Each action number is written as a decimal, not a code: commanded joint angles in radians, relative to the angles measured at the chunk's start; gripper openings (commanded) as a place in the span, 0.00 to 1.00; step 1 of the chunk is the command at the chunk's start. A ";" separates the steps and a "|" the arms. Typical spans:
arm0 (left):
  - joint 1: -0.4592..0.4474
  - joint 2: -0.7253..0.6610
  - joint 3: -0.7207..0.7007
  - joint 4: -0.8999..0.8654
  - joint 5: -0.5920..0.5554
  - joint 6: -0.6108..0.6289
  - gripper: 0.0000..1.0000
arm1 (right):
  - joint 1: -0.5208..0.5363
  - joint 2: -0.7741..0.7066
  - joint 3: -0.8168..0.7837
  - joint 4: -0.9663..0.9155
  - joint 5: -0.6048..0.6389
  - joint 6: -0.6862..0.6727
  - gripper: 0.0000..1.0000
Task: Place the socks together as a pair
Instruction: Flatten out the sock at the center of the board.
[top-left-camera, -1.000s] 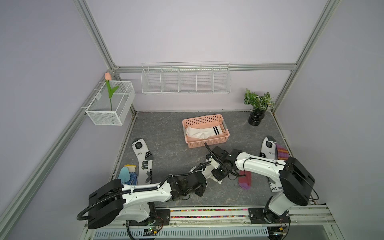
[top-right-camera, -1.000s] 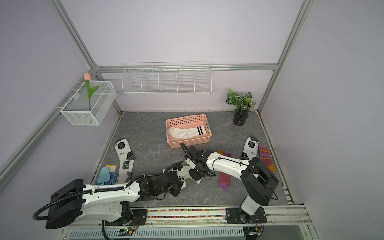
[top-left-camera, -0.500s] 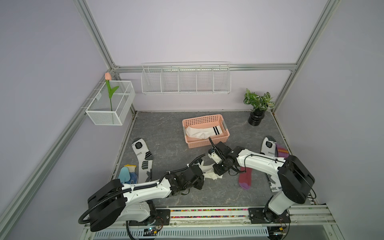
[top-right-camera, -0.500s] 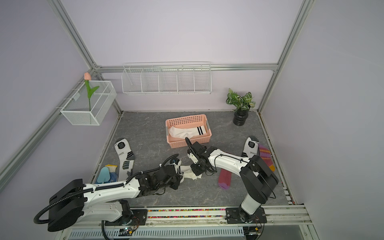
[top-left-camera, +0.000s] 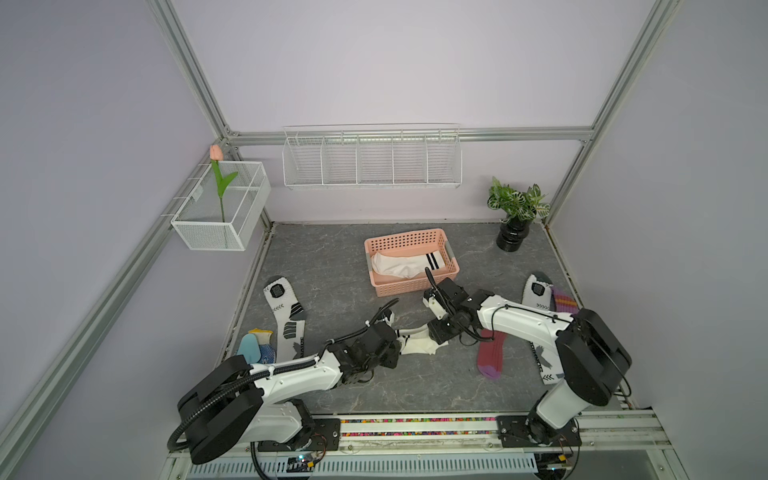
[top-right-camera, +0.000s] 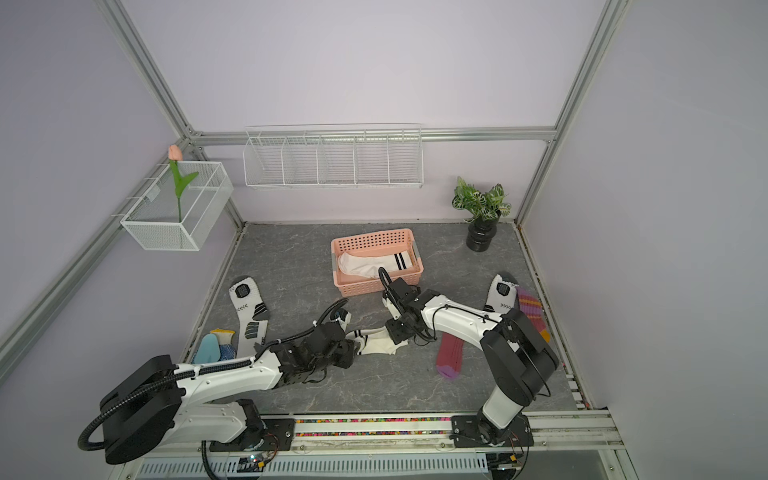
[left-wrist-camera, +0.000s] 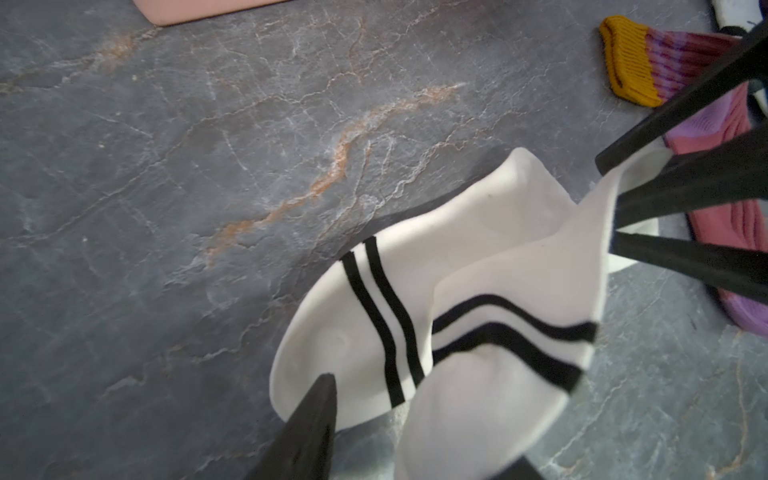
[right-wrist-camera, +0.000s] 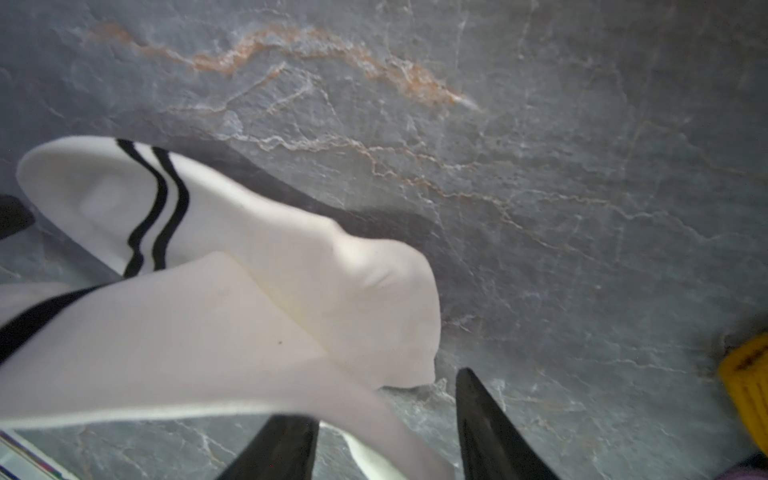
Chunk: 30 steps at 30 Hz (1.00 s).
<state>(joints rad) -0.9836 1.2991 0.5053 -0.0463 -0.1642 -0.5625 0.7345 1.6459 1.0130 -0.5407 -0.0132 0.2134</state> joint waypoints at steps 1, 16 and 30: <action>0.011 0.027 0.040 0.036 -0.027 0.010 0.43 | -0.009 -0.027 0.002 0.009 0.033 0.014 0.55; 0.050 0.011 0.048 0.069 0.019 -0.001 0.19 | -0.016 -0.364 -0.246 0.159 0.086 0.394 0.60; 0.246 0.037 0.039 0.218 0.105 -0.067 0.58 | 0.020 -0.452 -0.499 0.438 0.104 0.802 0.54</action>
<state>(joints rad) -0.7513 1.3075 0.5293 0.1001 -0.0998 -0.6094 0.7403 1.1877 0.5404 -0.2138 0.0811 0.8928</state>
